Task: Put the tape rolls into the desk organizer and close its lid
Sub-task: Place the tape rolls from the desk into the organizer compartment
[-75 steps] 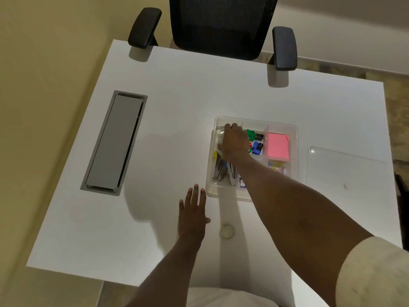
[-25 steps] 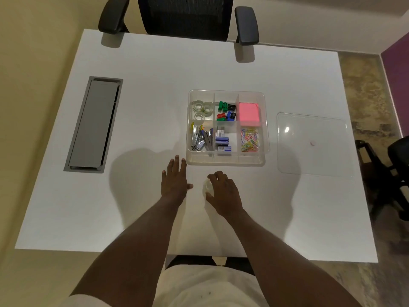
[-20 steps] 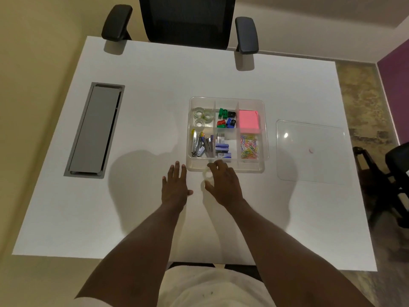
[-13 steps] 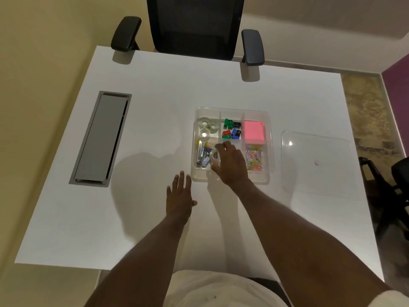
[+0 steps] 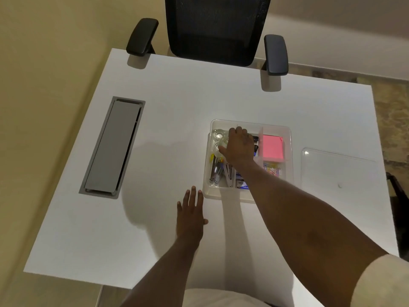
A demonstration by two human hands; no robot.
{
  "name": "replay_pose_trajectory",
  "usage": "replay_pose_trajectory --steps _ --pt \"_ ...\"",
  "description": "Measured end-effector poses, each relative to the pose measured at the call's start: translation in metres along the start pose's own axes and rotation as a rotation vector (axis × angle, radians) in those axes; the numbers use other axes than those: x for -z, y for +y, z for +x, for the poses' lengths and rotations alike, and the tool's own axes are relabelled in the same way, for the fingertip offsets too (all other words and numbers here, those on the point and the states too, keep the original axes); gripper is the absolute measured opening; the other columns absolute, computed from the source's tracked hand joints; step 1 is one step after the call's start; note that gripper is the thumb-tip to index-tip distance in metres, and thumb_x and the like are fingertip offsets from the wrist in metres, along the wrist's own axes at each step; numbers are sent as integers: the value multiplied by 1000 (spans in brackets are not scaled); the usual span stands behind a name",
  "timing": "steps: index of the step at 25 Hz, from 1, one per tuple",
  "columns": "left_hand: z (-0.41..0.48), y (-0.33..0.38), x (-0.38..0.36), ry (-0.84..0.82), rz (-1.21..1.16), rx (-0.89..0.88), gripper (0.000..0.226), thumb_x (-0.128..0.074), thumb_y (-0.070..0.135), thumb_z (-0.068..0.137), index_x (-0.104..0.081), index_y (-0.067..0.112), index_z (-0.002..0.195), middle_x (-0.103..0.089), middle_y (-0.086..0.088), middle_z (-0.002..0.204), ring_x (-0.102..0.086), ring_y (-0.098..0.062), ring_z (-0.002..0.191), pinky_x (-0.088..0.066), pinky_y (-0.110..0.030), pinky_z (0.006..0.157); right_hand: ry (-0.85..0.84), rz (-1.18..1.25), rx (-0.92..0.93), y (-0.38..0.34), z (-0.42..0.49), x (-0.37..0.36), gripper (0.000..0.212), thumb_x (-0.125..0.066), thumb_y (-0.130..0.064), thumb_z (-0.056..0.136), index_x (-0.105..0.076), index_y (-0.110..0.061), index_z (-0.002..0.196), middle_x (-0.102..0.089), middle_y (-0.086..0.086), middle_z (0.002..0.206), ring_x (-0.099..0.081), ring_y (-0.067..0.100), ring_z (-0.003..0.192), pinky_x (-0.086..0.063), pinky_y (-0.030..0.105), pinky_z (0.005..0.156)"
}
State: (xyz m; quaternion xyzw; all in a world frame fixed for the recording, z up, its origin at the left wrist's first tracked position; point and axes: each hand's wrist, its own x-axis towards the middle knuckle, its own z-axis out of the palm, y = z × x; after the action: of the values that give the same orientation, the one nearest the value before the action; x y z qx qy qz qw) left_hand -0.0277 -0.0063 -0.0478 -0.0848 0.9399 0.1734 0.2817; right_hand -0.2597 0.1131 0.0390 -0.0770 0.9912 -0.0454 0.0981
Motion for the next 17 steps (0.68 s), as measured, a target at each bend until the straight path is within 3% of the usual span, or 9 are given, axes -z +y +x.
replay_pose_trajectory --steps 4,9,17 --pt "3 -2 -3 -16 9 4 109 -71 38 93 11 20 163 27 -5 168 31 -23 149 3 -52 127 -57 -67 -112 -3 14 -11 59 -69 -55 87 -59 -8 120 -54 12 125 -52 29 118 -44 40 102" --pt "2 -1 1 -37 6 8 108 -70 36 93 12 20 163 25 -6 169 23 -26 156 -1 -53 130 -70 -68 -158 -2 17 -15 58 -70 -56 86 -61 -8 118 -55 12 122 -53 29 116 -45 40 99" --pt "-3 -3 15 -24 13 -28 106 -70 45 92 3 19 164 14 -4 172 10 -25 160 -9 -50 131 -6 59 -38 19 -22 -4 39 -64 -33 92 -59 -8 122 -58 12 127 -54 29 122 -43 41 105"
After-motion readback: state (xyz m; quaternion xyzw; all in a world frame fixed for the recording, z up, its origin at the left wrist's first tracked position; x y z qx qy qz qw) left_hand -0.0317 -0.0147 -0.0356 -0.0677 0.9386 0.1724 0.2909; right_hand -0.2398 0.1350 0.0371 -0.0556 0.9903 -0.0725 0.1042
